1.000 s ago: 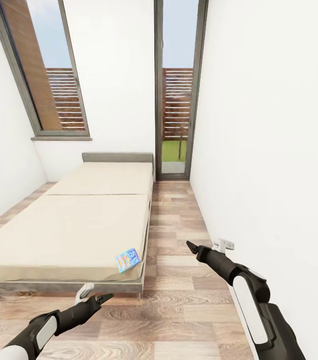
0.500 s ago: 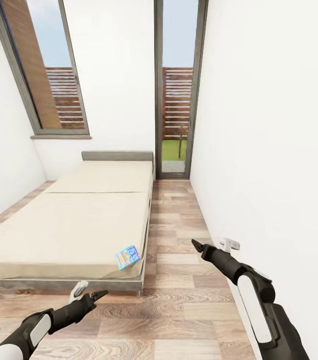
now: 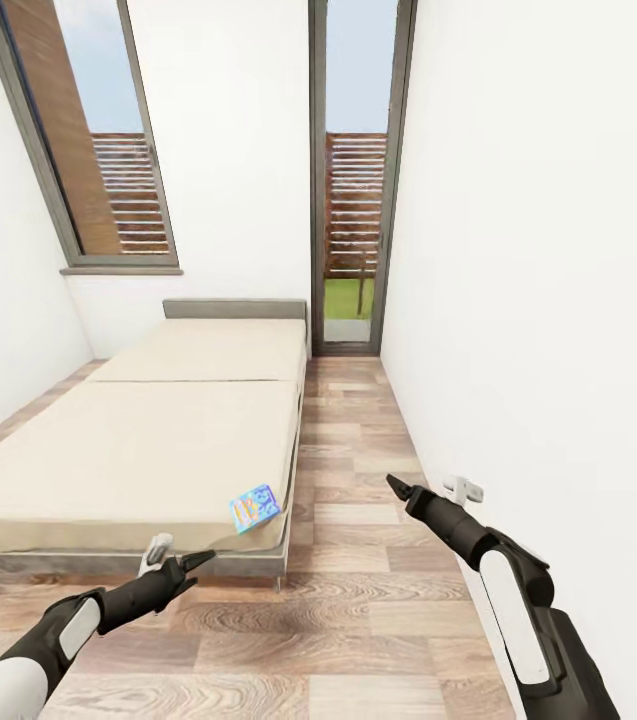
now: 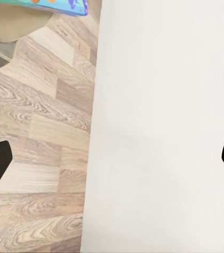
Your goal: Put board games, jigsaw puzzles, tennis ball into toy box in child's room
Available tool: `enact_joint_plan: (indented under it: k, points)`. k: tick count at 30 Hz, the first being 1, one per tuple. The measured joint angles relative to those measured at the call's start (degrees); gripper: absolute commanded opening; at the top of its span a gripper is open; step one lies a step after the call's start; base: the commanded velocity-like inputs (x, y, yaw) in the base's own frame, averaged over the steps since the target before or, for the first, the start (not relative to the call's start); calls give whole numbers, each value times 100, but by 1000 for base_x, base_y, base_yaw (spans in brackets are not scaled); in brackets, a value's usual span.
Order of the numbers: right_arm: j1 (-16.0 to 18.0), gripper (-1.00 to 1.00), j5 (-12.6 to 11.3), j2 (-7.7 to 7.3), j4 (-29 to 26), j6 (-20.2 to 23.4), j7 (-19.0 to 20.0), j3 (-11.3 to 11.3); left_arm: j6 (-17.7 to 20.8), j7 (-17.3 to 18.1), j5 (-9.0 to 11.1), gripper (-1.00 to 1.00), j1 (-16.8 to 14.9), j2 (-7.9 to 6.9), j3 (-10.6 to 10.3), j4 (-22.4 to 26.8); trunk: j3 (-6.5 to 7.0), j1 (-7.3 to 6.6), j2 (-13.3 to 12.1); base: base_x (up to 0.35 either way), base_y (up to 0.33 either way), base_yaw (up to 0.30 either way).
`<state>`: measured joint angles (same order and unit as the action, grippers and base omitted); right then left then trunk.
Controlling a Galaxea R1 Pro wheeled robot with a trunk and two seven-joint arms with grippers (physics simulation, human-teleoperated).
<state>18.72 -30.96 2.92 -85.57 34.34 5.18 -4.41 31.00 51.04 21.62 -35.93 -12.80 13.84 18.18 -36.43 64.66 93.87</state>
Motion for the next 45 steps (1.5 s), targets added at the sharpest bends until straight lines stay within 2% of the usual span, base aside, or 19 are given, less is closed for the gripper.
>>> enact_joint_plan:
  k: [10, 16, 31, 45]
  points:
    - [0, 100, -289, -82, 45, -85, 10, -135, 60, 64, 23, 100, -126, 19, 60, 19, -180, 220, 401, 0, 0, 0]
    - [-3, 100, -420, -62, 64, -88, 11, -277, 64, 97, 41, 100, -138, -13, 84, 21, -287, 352, 642, 0, 0, 0]
    - [-2, 100, -463, -12, 84, -102, 25, -292, 82, 135, 71, 100, -147, -41, 105, 22, -557, 681, 1244, 0, 0, 0]
    - [-2, 100, -461, -1, 112, -115, 26, -272, 187, 147, 72, 100, -147, -41, 335, 22, -808, 989, 1805, 0, 0, 0]
